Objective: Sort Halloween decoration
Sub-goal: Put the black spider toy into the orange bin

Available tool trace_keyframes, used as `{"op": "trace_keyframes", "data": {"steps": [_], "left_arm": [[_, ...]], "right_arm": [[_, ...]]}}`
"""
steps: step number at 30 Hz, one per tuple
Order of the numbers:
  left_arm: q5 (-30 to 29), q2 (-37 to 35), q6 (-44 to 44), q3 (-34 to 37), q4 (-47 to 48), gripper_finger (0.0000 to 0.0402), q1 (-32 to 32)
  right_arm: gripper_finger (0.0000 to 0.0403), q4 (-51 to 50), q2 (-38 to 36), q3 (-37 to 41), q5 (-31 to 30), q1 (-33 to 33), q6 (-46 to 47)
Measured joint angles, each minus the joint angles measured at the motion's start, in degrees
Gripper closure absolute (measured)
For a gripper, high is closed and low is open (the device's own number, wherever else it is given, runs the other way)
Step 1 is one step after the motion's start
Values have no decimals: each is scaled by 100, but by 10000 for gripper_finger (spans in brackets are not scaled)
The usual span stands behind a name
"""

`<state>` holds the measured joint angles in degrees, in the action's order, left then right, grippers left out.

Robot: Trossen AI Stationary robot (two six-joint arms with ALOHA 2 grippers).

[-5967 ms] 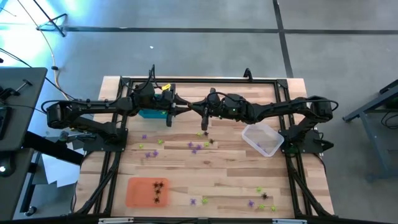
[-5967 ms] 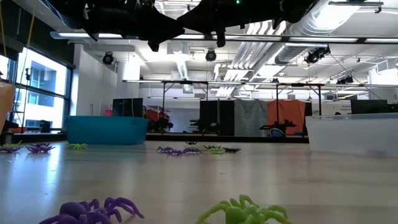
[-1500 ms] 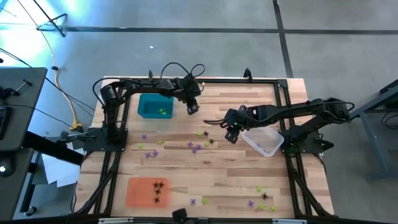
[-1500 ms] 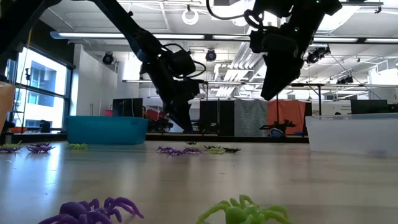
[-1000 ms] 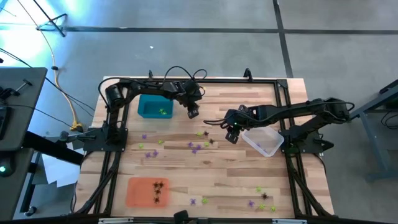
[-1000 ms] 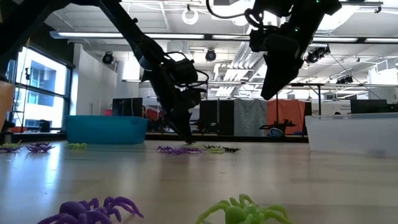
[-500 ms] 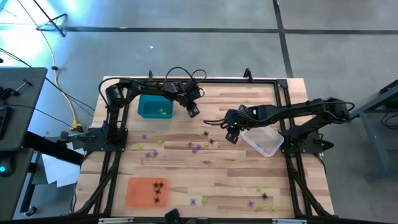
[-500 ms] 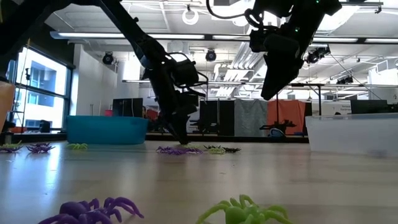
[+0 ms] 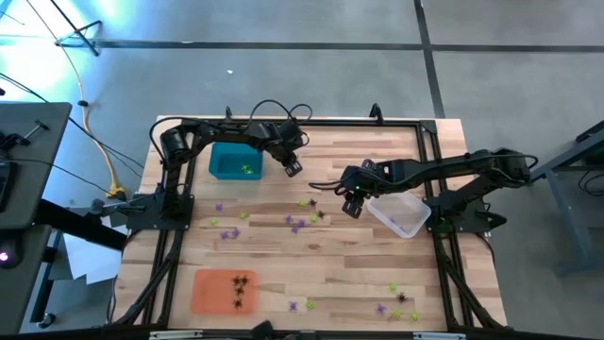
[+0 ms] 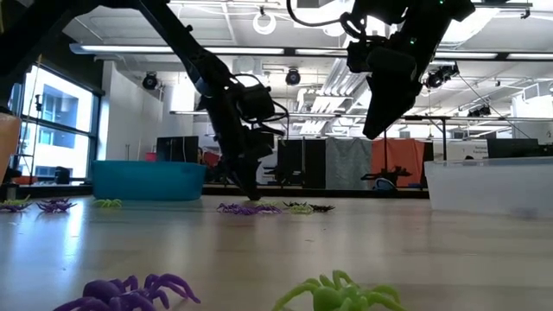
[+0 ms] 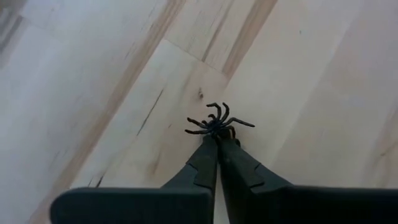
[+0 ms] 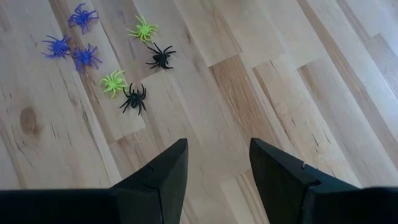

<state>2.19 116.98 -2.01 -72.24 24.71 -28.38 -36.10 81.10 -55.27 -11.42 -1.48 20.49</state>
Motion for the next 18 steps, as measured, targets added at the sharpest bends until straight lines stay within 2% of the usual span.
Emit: {"op": "trace_keyframes", "data": {"steps": [7, 18], "left_arm": [[326, -211, -38, -96, 368, 401, 9], [319, -904, 58, -365, 818, 401, 175]], "right_arm": [[234, -4, 0, 0, 0, 0, -2], [234, -4, 0, 0, 0, 0, -66]]}}
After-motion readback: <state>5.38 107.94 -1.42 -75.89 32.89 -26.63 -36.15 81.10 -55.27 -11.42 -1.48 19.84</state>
